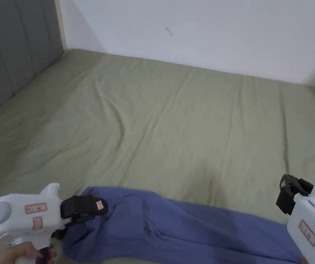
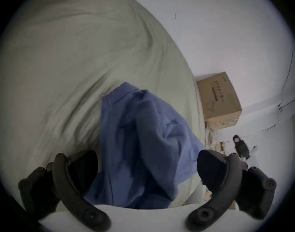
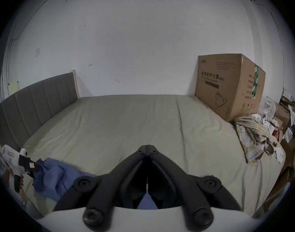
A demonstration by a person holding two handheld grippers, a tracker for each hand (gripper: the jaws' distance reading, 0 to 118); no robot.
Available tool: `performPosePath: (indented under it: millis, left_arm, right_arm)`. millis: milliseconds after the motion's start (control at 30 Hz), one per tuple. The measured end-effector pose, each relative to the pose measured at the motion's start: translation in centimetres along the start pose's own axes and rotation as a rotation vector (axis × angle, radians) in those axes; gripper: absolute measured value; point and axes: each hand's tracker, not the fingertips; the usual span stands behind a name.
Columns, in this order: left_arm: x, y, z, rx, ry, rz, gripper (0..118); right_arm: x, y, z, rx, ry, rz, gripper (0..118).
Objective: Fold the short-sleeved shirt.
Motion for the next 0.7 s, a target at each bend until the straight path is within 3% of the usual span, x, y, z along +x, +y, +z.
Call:
performPosePath:
  millis: [100, 133, 167, 200, 267, 367, 600, 700]
  left_arm:
    - [-0.4, 0.5, -1.0, -0.01, -0.048, 0.041, 117]
    - [-0.4, 0.5, -1.2, -0.007, -0.067, 0.054, 111]
    - [-0.5, 0.6, -1.2, -0.013, -0.084, 0.057, 88]
    - [-0.6, 0.7, -1.1, -0.013, -0.084, 0.068, 10]
    - [-1.7, 0.3, -2.0, -0.048, -0.041, 0.145, 13]
    - [-2.3, 0.1, -0.8, -0.026, -0.118, 0.167, 13]
    - [-0.8, 1.4, 1.9, -0.038, 0.021, 0.004, 13]
    - [-1.4, 2.3, 3.7, 0.003, 0.079, 0.023, 13]
  right_arm:
    - [0.0, -0.2, -0.7, -0.05, 0.041, -0.007, 0]
    - [-0.2, -0.5, -0.8, -0.054, 0.029, 0.011, 0]
    - [-0.4, -0.7, -0.8, -0.059, 0.021, 0.036, 0]
    - [-0.5, -1.0, -0.9, -0.06, 0.017, 0.045, 0]
    - [-0.3, -1.1, -0.9, -0.067, 0.027, 0.035, 0]
    - [-0.3, -1.3, -0.9, -0.079, 0.028, 0.031, 0]
    - [0.2, -1.3, -0.6, -0.07, 0.023, 0.021, 0]
    - [0.4, -1.2, -0.3, -0.066, 0.026, 0.022, 0]
